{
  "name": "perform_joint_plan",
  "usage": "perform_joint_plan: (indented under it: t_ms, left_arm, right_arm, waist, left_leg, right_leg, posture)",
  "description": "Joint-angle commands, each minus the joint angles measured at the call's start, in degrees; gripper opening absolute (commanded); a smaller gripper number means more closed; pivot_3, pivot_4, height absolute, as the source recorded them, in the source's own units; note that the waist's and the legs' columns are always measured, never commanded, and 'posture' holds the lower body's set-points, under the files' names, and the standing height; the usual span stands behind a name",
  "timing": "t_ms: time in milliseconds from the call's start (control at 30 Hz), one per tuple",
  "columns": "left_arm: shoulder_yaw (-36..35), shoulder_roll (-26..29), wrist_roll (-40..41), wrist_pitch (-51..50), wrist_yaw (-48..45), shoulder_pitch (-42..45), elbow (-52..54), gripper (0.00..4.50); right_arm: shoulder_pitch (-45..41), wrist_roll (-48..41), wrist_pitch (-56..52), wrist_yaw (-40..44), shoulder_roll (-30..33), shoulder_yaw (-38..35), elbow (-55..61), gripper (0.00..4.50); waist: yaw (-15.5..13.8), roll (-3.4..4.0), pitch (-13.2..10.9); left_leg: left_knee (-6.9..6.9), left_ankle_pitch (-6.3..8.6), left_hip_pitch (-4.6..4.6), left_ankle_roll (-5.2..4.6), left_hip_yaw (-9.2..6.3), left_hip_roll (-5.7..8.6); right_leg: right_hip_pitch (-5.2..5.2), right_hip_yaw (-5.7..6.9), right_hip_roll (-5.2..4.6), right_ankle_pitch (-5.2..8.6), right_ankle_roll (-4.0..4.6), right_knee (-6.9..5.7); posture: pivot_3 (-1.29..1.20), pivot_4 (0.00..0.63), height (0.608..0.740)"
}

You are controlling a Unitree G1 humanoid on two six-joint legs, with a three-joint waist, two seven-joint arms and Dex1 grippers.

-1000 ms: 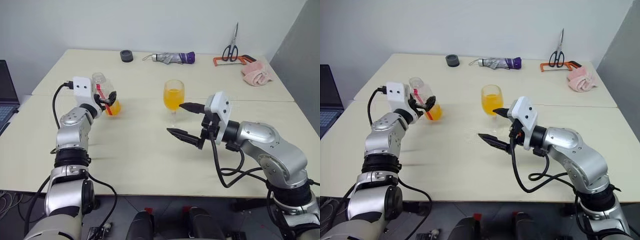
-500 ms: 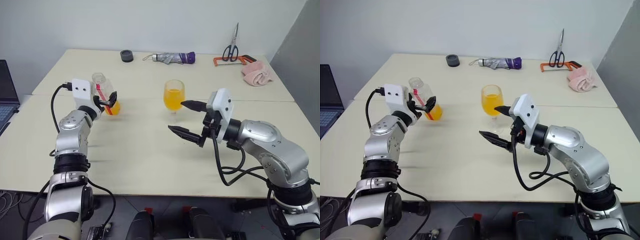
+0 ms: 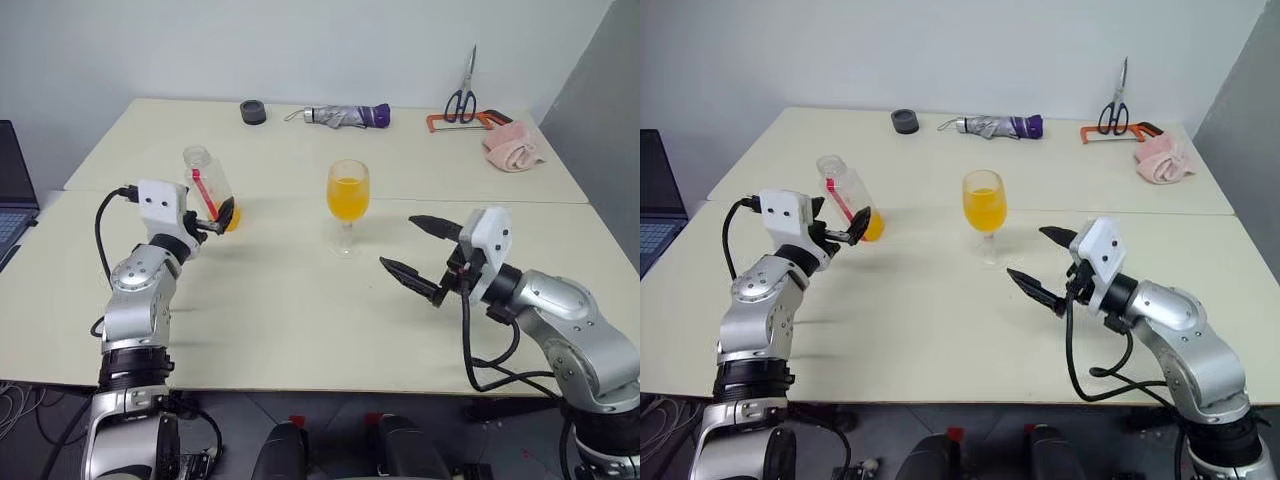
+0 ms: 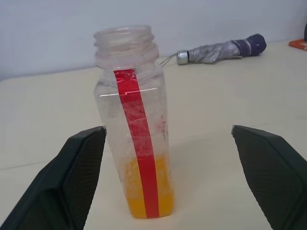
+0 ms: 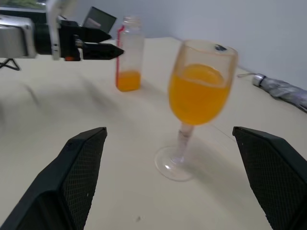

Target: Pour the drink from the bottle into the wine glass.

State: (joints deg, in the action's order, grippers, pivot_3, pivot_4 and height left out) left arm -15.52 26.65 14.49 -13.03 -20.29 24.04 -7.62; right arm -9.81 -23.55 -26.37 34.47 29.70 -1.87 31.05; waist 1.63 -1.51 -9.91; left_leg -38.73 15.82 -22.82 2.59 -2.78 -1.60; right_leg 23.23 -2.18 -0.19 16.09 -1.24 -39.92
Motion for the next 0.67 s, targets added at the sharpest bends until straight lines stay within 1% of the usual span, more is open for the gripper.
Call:
perform_joint_plan:
  t_ms: [33, 167, 300, 433, 667]
  left_arm:
    - [-2.16, -0.33, 0.84, -0.87, 2.32, -2.52, 6.11, 4.49]
    - [-2.17, -1.43, 0.5, -1.1, 3.94, -7.81, 11.38, 4.49]
    - [-2.1, -3.94, 0.54, -1.2, 6.2, -12.34, 15.42, 4.49]
    - [-1.81, -5.79, -0.04, -0.01, 7.25, -15.88, 17.56, 4.49]
    - [-2.94, -6.8, 0.48, 1.26, 7.88, -17.83, 18.58, 4.49]
  right_arm:
    - [3.89, 3.66, 7.48, -4.3, -3.66, -2.42, -2.71, 4.5]
    - [7.98, 8.41, 15.09, -11.93, -11.22, -3.59, -8.91, 4.5]
    - [9.58, 12.9, 21.86, -18.89, -16.52, -5.13, -16.11, 4.5]
    - [8.79, 16.3, 26.99, -22.53, -18.34, -5.65, -22.23, 4.5]
    - [6.23, 16.04, 29.29, -21.83, -17.94, -5.76, -26.87, 4.5]
  waist:
    - [0.0, 0.0, 0.0]
    - [0.05, 0.01, 0.0]
    - [0.0, 0.02, -0.01]
    - [0.01, 0.03, -0.01]
    - [0.04, 0.03, -0.01]
  left_leg:
    - [0.0, 0.0, 0.0, 0.0, 0.0, 0.0]
    - [0.02, 0.0, 0.06, 0.01, 0.03, -0.02]
    - [0.03, -0.01, 0.08, 0.01, 0.04, -0.02]
    - [0.03, -0.01, 0.11, 0.01, 0.11, -0.01]
    - [0.05, 0.0, 0.13, 0.01, 0.33, -0.03]
  right_leg:
    - [0.0, -0.03, 0.0, 0.0, 0.0, 0.0]
    - [0.0, -0.09, 0.01, 0.0, 0.0, -0.03]
    - [-0.01, -0.14, 0.01, 0.0, 0.0, -0.03]
    - [-0.03, -0.14, 0.01, 0.0, 0.01, -0.02]
    - [-0.03, -0.14, 0.05, 0.01, 0.01, -0.02]
  posture:
    - [0.0, 0.15, 0.74]
    - [0.0, 0.15, 0.74]
    - [0.0, 0.15, 0.74]
    - [0.0, 0.15, 0.74]
    - [0.0, 0.15, 0.74]
